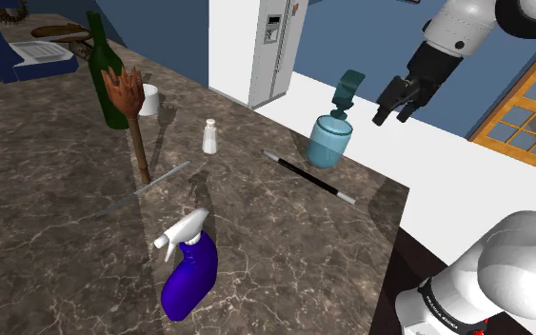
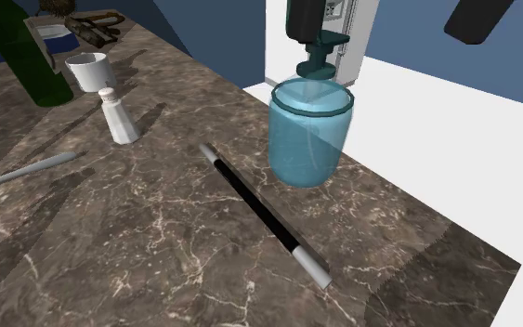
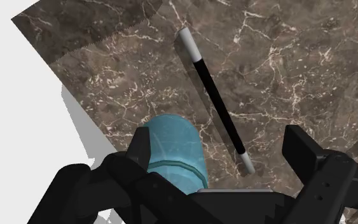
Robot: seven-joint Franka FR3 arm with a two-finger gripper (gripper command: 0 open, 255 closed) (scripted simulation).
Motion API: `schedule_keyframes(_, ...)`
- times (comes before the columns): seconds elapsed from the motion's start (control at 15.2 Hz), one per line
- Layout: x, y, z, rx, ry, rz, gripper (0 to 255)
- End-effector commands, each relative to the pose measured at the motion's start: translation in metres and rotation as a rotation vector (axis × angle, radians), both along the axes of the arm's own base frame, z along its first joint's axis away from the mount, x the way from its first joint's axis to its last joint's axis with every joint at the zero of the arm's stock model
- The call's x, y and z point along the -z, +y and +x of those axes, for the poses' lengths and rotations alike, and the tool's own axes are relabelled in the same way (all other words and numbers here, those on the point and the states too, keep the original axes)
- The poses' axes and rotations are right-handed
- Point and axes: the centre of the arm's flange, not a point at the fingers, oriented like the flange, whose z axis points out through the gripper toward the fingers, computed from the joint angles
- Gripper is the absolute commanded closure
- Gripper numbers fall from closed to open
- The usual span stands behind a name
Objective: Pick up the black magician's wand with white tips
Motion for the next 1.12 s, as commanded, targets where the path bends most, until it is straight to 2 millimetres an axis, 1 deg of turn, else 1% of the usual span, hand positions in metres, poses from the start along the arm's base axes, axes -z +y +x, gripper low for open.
schedule_keyframes(0.0,0.0,0.0,0.0,0.0,0.0,0.0,0)
schedule_keyframes(0.53,0.088,0.018,0.06,-0.19,0.017,-0.042,0)
schedule_keyframes(1.06,0.177,0.043,0.114,-0.379,0.035,-0.084,0)
